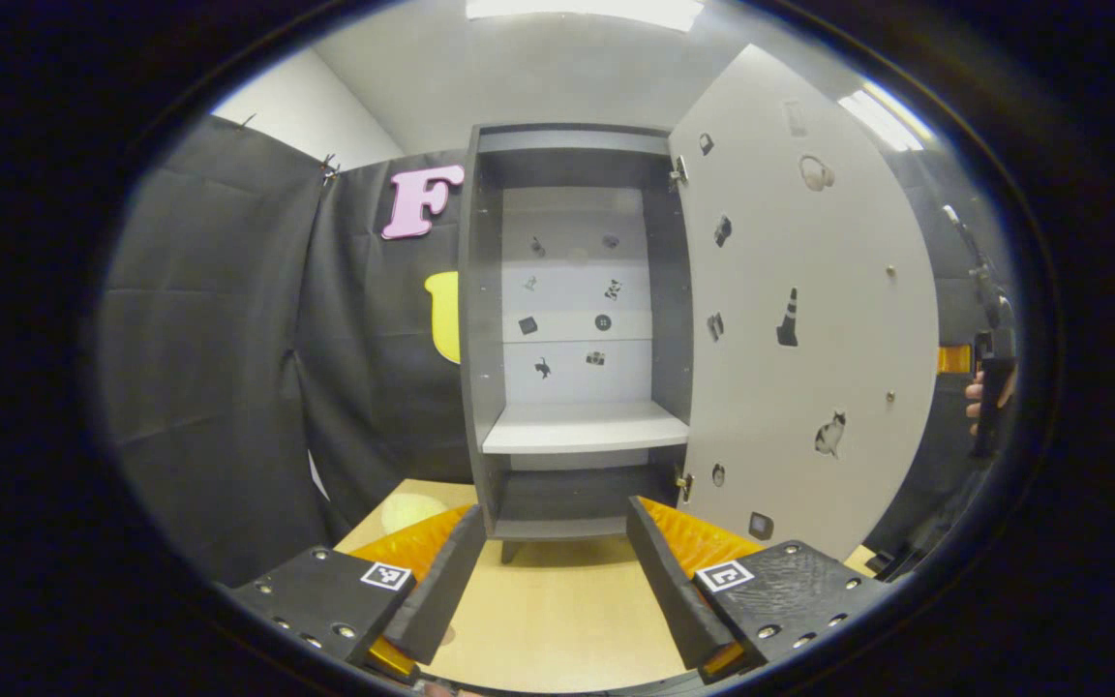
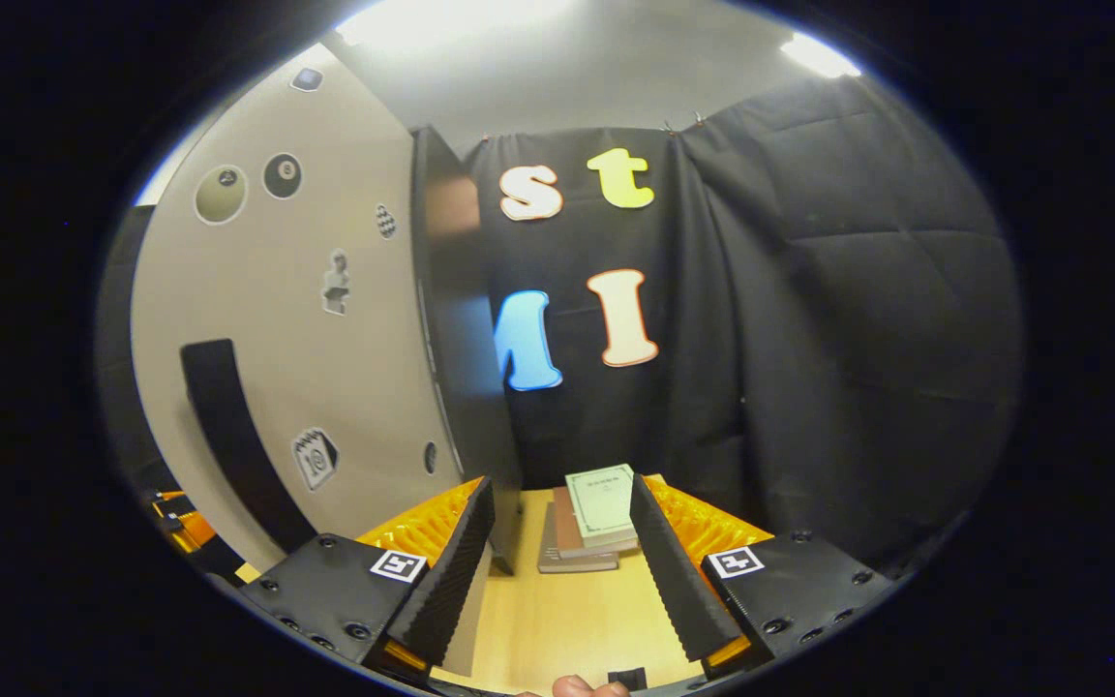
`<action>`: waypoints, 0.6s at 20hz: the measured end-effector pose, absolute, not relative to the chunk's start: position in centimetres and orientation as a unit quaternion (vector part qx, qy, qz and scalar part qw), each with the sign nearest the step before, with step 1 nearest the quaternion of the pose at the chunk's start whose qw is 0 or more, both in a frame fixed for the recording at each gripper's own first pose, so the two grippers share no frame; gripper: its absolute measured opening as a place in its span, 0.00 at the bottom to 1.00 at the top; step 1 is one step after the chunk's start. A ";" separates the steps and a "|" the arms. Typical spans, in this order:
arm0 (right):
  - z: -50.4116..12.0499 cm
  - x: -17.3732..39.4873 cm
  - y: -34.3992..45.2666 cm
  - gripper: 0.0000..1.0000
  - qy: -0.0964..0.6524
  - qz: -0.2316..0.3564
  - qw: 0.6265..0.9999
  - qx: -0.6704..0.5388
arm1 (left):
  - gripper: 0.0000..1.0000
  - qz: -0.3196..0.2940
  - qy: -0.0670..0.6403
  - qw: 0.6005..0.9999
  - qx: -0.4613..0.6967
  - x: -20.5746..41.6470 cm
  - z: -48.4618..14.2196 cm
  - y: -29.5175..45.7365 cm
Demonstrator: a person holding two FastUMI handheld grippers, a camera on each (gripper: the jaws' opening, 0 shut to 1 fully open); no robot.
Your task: Open the cabinet door with the right hand, grasp the bottle in the cabinet with the left hand and place it on the coaster, then close the cabinet door with the right hand.
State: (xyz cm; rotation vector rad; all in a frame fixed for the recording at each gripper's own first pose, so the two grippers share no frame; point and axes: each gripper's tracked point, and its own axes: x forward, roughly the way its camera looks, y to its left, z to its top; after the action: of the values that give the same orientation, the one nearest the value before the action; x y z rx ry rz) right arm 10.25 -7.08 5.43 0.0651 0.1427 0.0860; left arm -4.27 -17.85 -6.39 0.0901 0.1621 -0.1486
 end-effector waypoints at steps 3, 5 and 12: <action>6.6 10.3 -4.4 0.83 0.058 0.077 0.995 0.022 | 0.91 -0.066 0.081 0.993 0.045 -4.6 -6.3 -17.1; 6.7 10.3 -3.4 0.83 0.059 0.085 0.995 0.014 | 0.89 -0.060 0.078 0.994 0.042 -4.4 -6.2 -16.1; 7.4 9.3 -2.0 0.89 0.052 0.046 0.998 0.010 | 0.88 -0.049 0.083 0.995 0.023 -3.2 -7.3 -10.6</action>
State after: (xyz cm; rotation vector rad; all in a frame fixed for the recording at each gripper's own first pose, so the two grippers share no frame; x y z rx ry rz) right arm 9.25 -1.97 7.45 0.0198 0.1044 0.0924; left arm -3.18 -10.61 -7.28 0.0455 0.1653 -0.0976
